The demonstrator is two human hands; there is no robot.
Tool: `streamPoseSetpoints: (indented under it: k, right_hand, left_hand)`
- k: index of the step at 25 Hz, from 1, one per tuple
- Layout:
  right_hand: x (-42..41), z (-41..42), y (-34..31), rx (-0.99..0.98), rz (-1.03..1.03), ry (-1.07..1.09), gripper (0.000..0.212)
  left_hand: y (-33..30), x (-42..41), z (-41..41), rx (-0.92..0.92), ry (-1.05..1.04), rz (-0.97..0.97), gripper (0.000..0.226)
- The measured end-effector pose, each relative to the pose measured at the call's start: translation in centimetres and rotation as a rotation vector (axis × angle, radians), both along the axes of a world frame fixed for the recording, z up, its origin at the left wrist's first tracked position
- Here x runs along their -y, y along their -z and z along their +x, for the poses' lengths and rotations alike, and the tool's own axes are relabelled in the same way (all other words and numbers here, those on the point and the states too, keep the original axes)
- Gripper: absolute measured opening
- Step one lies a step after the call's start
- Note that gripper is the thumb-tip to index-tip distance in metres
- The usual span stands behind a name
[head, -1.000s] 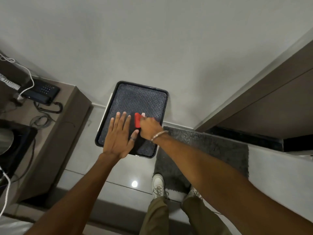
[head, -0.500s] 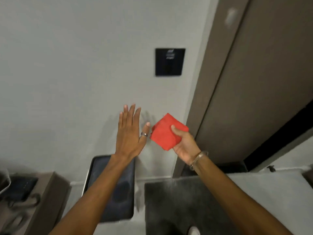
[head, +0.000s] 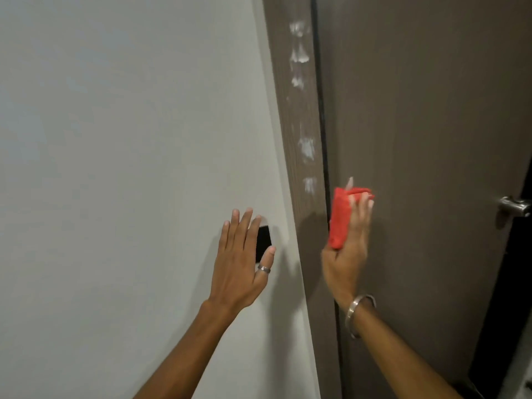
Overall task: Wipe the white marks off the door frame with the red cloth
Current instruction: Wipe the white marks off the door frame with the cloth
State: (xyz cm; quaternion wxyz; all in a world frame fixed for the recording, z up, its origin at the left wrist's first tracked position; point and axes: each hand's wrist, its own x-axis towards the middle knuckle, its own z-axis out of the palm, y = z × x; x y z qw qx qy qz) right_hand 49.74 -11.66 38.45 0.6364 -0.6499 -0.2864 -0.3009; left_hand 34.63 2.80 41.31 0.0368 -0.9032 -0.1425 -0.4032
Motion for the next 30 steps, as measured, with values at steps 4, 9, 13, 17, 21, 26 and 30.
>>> streamPoseSetpoints:
  k: [4,9,13,17,21,26,30]
  right_hand:
    - [-4.7,2.2,1.7,0.351,-0.519,0.174,0.088]
    - [-6.2,2.7,-0.1,0.382,-0.471,0.283,0.067]
    - [-5.8,6.1,-5.8,0.494,-0.428,0.292,0.068]
    - [-6.2,6.3,-6.7,0.529,-0.401,0.309,0.07]
    - [-5.1,5.6,-1.2,0.493,-0.448,0.293,0.072]
    - [-6.1,5.8,-6.1,0.475,-0.366,0.249,0.069]
    - [-7.2,7.0,-11.9,0.495,-0.286,0.298,0.067]
  left_hand:
    - [-4.0,-1.6,1.5,0.112,-0.052,0.029,0.067]
    - [-9.3,-4.6,1.8,0.122,-0.086,0.25,0.072]
    - [-11.7,-5.3,6.0,0.205,-0.219,0.343,0.074]
    - [-12.9,-6.3,8.4,0.255,-0.307,0.401,0.075]
    - [-12.6,-6.9,9.3,0.266,-0.348,0.459,0.074]
    - [-12.1,-7.8,9.9,0.294,-0.355,0.499,0.076]
    - [-11.7,-8.3,10.0,0.313,-0.347,0.504,0.077]
